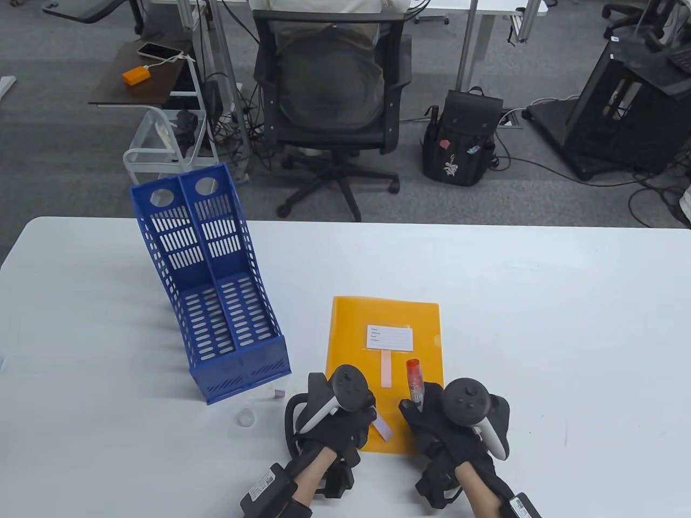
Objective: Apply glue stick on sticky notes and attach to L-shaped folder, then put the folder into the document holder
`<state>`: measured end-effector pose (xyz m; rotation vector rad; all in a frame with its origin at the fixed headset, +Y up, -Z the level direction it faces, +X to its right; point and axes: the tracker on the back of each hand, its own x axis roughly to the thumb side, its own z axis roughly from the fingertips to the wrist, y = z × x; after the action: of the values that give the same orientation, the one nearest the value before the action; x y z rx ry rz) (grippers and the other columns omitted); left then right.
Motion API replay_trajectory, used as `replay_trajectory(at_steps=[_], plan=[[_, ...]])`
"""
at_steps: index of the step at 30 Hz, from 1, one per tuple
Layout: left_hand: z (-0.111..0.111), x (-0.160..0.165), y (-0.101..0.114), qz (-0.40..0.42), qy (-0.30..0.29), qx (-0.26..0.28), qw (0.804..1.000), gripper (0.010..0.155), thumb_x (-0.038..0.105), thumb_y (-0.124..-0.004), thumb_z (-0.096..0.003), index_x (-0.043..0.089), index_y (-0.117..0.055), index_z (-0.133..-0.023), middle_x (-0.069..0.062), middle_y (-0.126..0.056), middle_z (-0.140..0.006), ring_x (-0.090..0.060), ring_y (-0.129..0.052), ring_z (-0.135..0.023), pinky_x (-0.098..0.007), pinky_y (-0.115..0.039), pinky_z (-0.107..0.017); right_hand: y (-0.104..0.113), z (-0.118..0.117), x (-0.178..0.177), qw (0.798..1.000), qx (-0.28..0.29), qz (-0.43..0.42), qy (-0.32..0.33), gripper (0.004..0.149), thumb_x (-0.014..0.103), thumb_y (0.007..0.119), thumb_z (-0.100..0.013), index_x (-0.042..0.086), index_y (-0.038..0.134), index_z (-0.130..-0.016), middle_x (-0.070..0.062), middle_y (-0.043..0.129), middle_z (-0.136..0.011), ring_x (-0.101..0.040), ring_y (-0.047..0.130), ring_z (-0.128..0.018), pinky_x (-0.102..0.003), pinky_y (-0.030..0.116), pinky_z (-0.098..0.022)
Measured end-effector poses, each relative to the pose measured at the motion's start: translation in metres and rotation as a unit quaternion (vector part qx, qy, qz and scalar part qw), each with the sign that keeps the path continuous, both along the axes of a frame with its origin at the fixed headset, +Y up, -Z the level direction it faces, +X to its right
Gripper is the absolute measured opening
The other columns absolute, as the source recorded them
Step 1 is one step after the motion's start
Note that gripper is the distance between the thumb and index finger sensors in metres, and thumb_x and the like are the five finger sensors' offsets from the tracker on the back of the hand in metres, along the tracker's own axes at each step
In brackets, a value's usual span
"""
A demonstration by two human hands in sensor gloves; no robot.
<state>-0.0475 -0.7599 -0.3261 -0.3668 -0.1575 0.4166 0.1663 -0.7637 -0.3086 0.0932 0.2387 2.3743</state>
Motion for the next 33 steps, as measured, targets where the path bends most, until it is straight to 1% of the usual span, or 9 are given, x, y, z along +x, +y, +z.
replay_trajectory(at_steps=[3, 9, 11, 14, 18, 22, 26, 29, 33], plan=[[0.004, 0.003, 0.007, 0.004, -0.005, 0.002, 1.0, 0.038, 0.04, -0.079, -0.0499, 0.03, -0.079, -0.086, -0.01, -0.076, -0.108, -0.038, -0.066, -0.103, -0.063, -0.056, -0.072, 0.001, 0.0, 0.001, 1.0, -0.003, 0.001, 0.001, 0.063, 0.039, 0.068, -0.053, -0.005, 0.046, -0.092, -0.028, 0.079, -0.084, -0.05, 0.079, -0.076, -0.057, 0.078, -0.049], [0.006, 0.012, 0.041, -0.01, -0.024, 0.069, 0.997, 0.038, 0.038, -0.08, -0.0494, 0.025, -0.08, -0.085, -0.006, -0.086, -0.099, -0.034, -0.075, -0.097, -0.061, -0.06, -0.071, -0.001, -0.004, 0.009, 0.999, -0.022, -0.031, -0.001, 0.063, 0.038, 0.068, -0.054, -0.006, 0.045, -0.092, -0.028, 0.079, -0.084, -0.049, 0.078, -0.077, -0.057, 0.077, -0.05], [0.003, 0.016, 0.05, -0.025, -0.029, 0.094, 0.995, 0.038, 0.037, -0.08, -0.0497, 0.022, -0.078, -0.085, -0.006, -0.084, -0.099, -0.034, -0.07, -0.1, -0.062, -0.054, -0.074, -0.002, -0.004, 0.01, 0.999, -0.021, -0.034, 0.0, 0.063, 0.038, 0.068, -0.054, -0.006, 0.046, -0.093, -0.028, 0.079, -0.084, -0.049, 0.078, -0.077, -0.057, 0.077, -0.05], [-0.008, 0.022, 0.057, -0.059, -0.015, 0.138, 0.989, 0.04, 0.036, -0.078, -0.0502, 0.022, -0.075, -0.087, -0.006, -0.08, -0.1, -0.035, -0.063, -0.104, -0.065, -0.046, -0.076, -0.002, -0.004, 0.01, 0.999, -0.02, -0.029, 0.007, 0.063, 0.038, 0.068, -0.054, -0.005, 0.045, -0.093, -0.028, 0.079, -0.084, -0.049, 0.078, -0.077, -0.056, 0.077, -0.05], [-0.024, 0.03, 0.053, -0.11, 0.002, 0.172, 0.979, 0.042, 0.036, -0.077, -0.05, 0.022, -0.071, -0.089, -0.006, -0.077, -0.101, -0.035, -0.062, -0.104, -0.065, -0.047, -0.076, -0.002, -0.004, 0.011, 0.999, -0.02, -0.034, 0.005, 0.063, 0.038, 0.068, -0.054, -0.005, 0.046, -0.093, -0.028, 0.079, -0.084, -0.048, 0.078, -0.077, -0.056, 0.077, -0.05], [-0.043, 0.036, 0.042, -0.147, 0.014, 0.167, 0.975, 0.042, 0.035, -0.074, -0.0511, 0.025, -0.067, -0.091, -0.005, -0.073, -0.104, -0.034, -0.059, -0.105, -0.064, -0.045, -0.077, -0.004, -0.005, 0.013, 0.999, -0.023, -0.044, 0.003, 0.063, 0.039, 0.068, -0.054, -0.005, 0.046, -0.093, -0.027, 0.08, -0.084, -0.047, 0.078, -0.077, -0.056, 0.077, -0.05], [-0.059, 0.039, 0.031, -0.167, 0.027, 0.163, 0.972, 0.041, 0.037, -0.074, -0.0515, 0.035, -0.065, -0.091, -0.002, -0.071, -0.104, -0.033, -0.058, -0.106, -0.064, -0.044, -0.077, -0.003, -0.005, 0.013, 0.999, -0.024, -0.044, 0.004, 0.063, 0.039, 0.068, -0.053, -0.005, 0.046, -0.093, -0.027, 0.08, -0.084, -0.047, 0.078, -0.077, -0.056, 0.077, -0.05], [-0.065, 0.042, 0.024, -0.188, 0.026, 0.163, 0.968, 0.041, 0.039, -0.073, -0.0518, 0.041, -0.063, -0.091, -0.001, -0.068, -0.106, -0.032, -0.058, -0.106, -0.064, -0.043, -0.078, -0.003, -0.005, 0.013, 0.999, -0.023, -0.042, 0.007, 0.063, 0.039, 0.069, -0.053, -0.005, 0.047, -0.093, -0.027, 0.08, -0.084, -0.048, 0.078, -0.077, -0.056, 0.077, -0.05], [-0.07, 0.045, 0.017, -0.192, 0.029, 0.166, 0.967, 0.041, 0.039, -0.072, -0.052, 0.044, -0.061, -0.091, -0.001, -0.066, -0.106, -0.032, -0.058, -0.106, -0.064, -0.044, -0.078, -0.004, -0.005, 0.013, 0.999, -0.025, -0.045, 0.007, 0.063, 0.039, 0.069, -0.053, -0.005, 0.047, -0.093, -0.027, 0.08, -0.084, -0.048, 0.078, -0.077, -0.056, 0.077, -0.05]])
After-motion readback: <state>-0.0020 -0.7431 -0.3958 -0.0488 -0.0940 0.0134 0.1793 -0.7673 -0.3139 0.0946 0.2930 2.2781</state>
